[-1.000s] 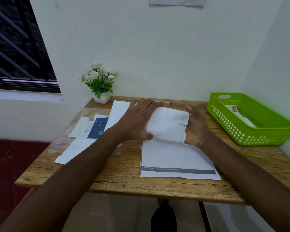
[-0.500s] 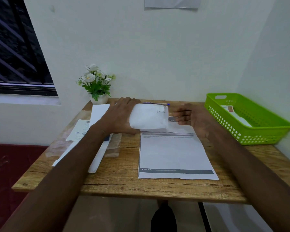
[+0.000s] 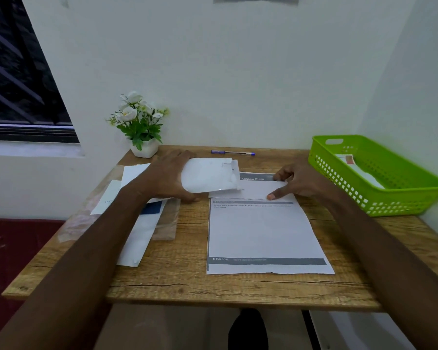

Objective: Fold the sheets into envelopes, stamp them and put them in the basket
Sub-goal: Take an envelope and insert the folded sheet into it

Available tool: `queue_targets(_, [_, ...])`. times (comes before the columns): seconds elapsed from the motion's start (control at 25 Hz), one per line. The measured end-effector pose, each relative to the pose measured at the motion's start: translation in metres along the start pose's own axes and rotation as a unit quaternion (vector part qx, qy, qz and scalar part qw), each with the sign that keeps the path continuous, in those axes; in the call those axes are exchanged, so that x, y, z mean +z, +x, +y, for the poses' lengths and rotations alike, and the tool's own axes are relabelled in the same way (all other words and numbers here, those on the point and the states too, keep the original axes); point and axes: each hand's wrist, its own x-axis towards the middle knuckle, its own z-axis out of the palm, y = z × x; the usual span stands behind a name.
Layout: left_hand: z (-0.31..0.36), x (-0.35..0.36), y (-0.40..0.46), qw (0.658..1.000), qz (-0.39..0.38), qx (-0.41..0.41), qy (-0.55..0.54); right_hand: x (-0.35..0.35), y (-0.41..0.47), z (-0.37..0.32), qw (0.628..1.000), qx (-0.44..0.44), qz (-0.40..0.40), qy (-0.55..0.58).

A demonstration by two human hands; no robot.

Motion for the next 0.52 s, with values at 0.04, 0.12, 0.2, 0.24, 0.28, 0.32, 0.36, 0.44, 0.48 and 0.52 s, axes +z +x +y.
queue_targets(0.04, [-0.0003, 0.0007, 0.0003, 1.000, -0.002, -0.002, 0.000, 0.0007, 0.0008, -0.0001, 1.000, 0.006, -0.007, -0.005])
queue_targets(0.12, [0.0007, 0.0023, 0.0004, 1.000, -0.003, -0.002, -0.005, -0.0002, 0.0016, 0.0004, 1.000, 0.013, -0.018, 0.012])
queue_targets(0.2, [0.0023, 0.0023, 0.0007, 1.000, -0.008, 0.000, -0.014, -0.0017, 0.0009, 0.0003, 0.999, 0.021, -0.028, 0.022])
queue_targets(0.24, [0.0028, 0.0019, 0.0011, 1.000, -0.008, 0.001, -0.019, -0.0023, 0.0000, 0.0000, 0.999, 0.024, -0.030, 0.024])
queue_targets(0.28, [0.0031, 0.0016, 0.0010, 1.000, -0.006, 0.001, -0.022, -0.0026, -0.0008, -0.0009, 0.999, 0.025, -0.030, 0.026])
queue_targets(0.32, [0.0032, 0.0014, 0.0007, 1.000, -0.002, 0.000, -0.024, -0.0026, -0.0015, -0.0026, 0.999, 0.024, -0.027, 0.025])
queue_targets(0.36, [0.0031, 0.0014, 0.0004, 1.000, 0.001, -0.003, -0.026, -0.0022, -0.0020, -0.0045, 0.999, 0.019, -0.021, 0.019])
queue_targets(0.44, [0.0028, 0.0019, 0.0001, 1.000, 0.004, -0.007, -0.029, -0.0015, -0.0015, -0.0073, 1.000, 0.006, -0.011, 0.008])
queue_targets(0.48, [0.0026, 0.0023, 0.0001, 1.000, 0.005, -0.008, -0.028, -0.0012, -0.0012, -0.0077, 1.000, 0.001, -0.008, 0.012])
queue_targets(0.52, [0.0024, 0.0029, 0.0002, 1.000, 0.006, -0.009, -0.026, -0.0013, -0.0009, -0.0077, 1.000, -0.001, -0.005, 0.030])
